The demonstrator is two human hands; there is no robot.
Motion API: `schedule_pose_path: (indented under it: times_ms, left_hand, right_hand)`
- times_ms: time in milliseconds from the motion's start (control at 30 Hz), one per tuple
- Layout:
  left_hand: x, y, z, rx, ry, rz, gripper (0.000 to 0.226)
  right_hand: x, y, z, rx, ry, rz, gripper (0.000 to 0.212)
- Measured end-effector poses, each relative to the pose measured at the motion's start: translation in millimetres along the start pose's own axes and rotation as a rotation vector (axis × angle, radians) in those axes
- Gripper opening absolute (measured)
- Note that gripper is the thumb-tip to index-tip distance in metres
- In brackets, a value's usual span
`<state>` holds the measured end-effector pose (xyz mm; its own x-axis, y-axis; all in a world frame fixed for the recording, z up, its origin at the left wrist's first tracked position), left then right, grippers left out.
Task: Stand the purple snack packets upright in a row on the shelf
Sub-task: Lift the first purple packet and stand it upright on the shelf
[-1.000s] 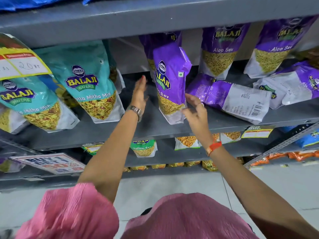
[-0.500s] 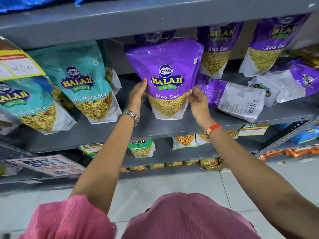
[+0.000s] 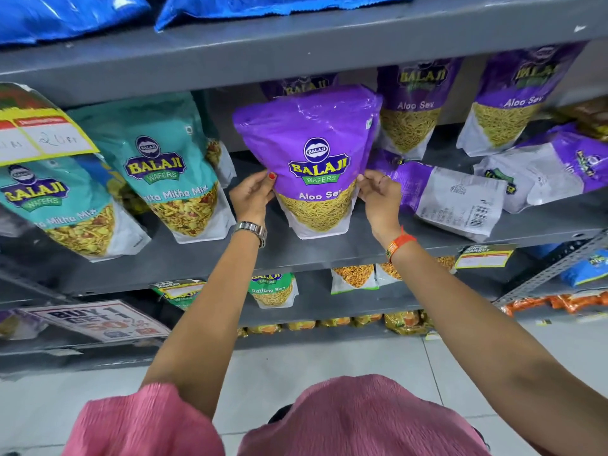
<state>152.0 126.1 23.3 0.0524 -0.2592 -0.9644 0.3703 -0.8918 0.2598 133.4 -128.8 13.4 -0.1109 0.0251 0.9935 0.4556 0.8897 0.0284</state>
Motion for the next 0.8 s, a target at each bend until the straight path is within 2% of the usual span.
schedule_pose_path:
  times_ms: [100,200,300,367,433,500,600,733,800]
  left_hand:
    - [-6,-9,-6,-0.063,0.01,0.038,0.024]
    - [-2,-43,-15,-0.209,0.032,0.079,0.019]
    - [-7,-66,-19,-0.273,0.045,0.073,0.012]
    - [-12,-66,-20,-0.248,0.045,0.079,0.028]
    - [-11,-64,-20,-0.226,0.051,0.076,0.041]
    - [-10,-64,-18,-0.215,0.055,0.074,0.043]
    - [-10,-68,-14,-0.226,0.054,0.075,0.041]
    - [-11,-62,-6,-0.222,0.048,0.083,0.041]
    - [-12,-58,0,-0.22,0.041,0.056,0.018]
  right_hand:
    - [8,-3,3,0.002,-0.05,0.026,0.016]
    - [7,-33,-12,-0.15,-0.05,-0.006,0.024]
    - [-1,-58,-29,-0.165,0.008,-0.025,0.03]
    - [0,-47,-26,-0.058,0.051,-0.07,0.033]
    - [8,-20,-11,0.087,0.029,-0.026,0.028]
    - [14,8,9,0.229,-0.004,0.029,0.022]
    - [12,36,36,0.365,-0.049,0.084,0.027]
    - [12,38,39,0.234,-0.12,0.097,0.015]
    - [15,34,35,0.168,-0.126,0.089,0.011]
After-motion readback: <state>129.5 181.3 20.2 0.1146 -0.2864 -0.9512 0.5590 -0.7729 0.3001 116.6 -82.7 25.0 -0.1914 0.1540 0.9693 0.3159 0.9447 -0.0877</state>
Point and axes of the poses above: each hand's wrist, its own z-axis away from the middle knuckle, its own y-axis out of the palm, x = y × z, the point moved 8 cm from there along -z, towards the middle knuckle, and after that the axes turned 6 degrees about -x, right-handed, at the moved point
